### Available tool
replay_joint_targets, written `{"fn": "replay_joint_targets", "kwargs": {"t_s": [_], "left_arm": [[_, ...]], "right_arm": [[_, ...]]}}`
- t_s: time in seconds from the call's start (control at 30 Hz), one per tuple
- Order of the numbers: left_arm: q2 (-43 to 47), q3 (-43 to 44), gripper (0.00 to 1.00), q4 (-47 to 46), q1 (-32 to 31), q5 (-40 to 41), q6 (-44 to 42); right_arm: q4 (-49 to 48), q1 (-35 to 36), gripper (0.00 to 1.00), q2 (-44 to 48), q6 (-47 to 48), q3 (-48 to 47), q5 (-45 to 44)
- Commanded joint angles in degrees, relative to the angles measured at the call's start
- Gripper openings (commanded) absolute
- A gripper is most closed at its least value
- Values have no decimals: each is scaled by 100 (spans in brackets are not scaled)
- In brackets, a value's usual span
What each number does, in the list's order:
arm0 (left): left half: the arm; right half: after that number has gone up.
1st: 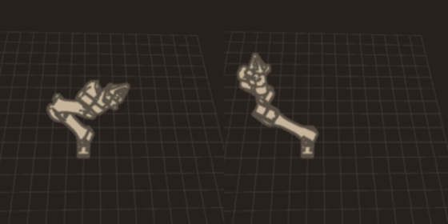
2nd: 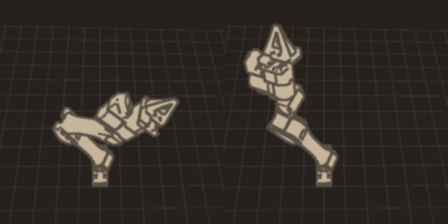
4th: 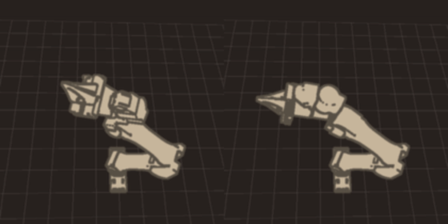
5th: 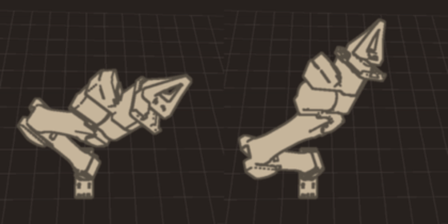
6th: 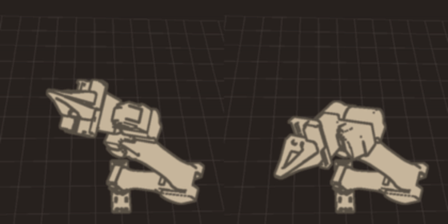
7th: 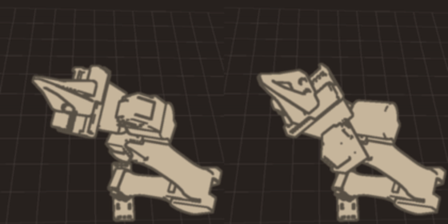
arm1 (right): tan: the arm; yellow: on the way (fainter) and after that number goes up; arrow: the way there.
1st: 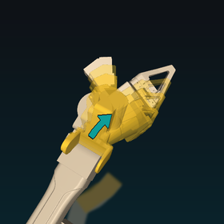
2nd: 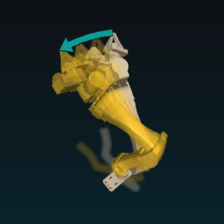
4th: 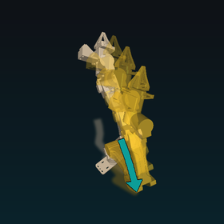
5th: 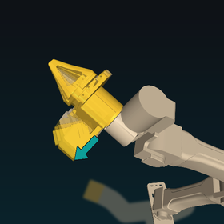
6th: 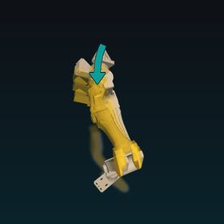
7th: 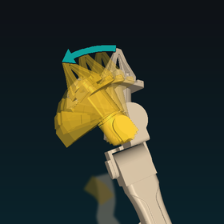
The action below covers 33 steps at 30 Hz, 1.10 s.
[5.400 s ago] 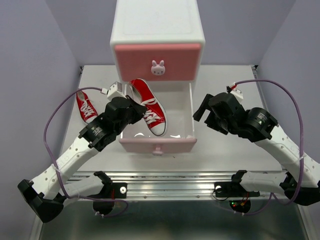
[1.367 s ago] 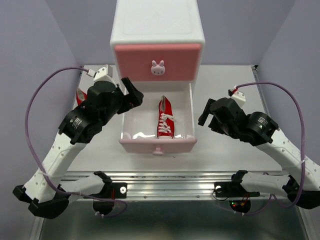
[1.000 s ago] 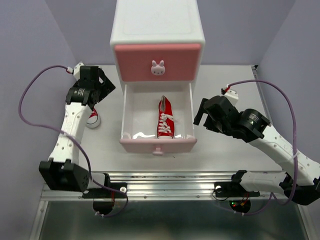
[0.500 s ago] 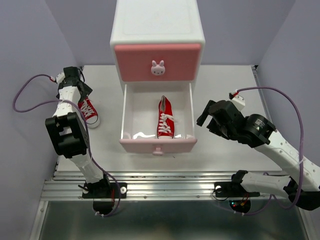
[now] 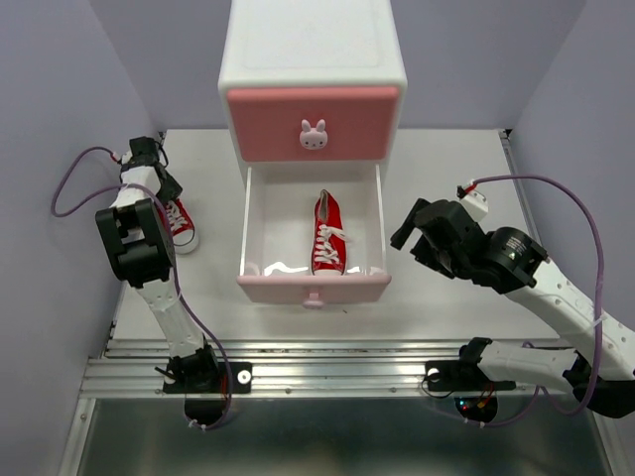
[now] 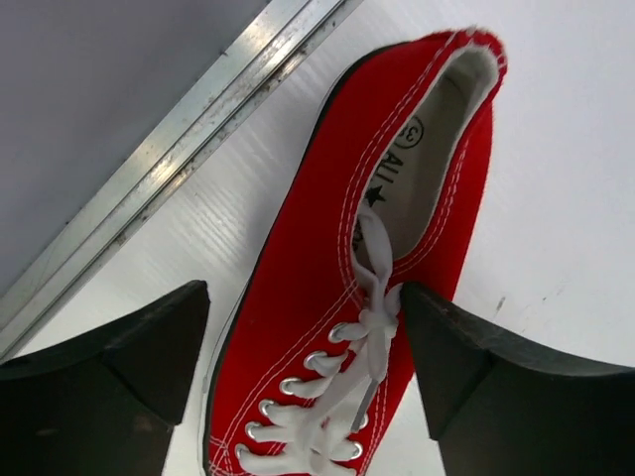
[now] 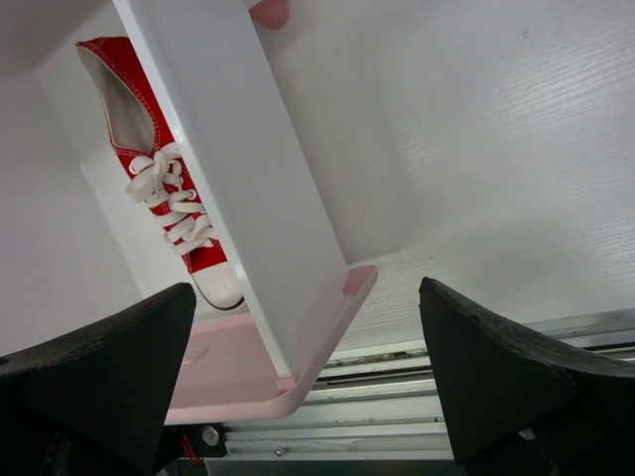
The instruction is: Place and organize the shoes in the shoe cabinet
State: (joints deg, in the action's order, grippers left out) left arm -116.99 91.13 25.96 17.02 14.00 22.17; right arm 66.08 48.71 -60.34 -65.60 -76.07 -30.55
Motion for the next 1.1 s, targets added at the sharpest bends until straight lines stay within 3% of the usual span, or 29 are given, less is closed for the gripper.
{"fn": "replay_joint_targets", "kwargs": {"t_s": [0.0,0.03,0.17,0.23,0.27,0.73,1.07], "left_arm": [[-245,300,81,-143,91,-20,-284],[-298,309,75,-143,91,-64,-266],[-351,265,30,-143,91,-126,-231],[-237,125,17,-240,91,-108,-257],[-158,81,0,-266,100,-108,-266],[1626,-561,0,-872,91,-29,-292],[2381,-439,0,-785,83,-925,-135]], "right_arm": [[53,-37,100,92,-119,-65,-215],[54,-37,100,92,-119,-74,-232],[115,-37,100,83,-93,-145,-259],[133,-37,100,75,-110,-136,-268],[115,-37,100,66,-111,-136,-268],[1,-37,100,22,-75,-162,-285],[-113,-37,100,-57,30,-197,-276]]}}
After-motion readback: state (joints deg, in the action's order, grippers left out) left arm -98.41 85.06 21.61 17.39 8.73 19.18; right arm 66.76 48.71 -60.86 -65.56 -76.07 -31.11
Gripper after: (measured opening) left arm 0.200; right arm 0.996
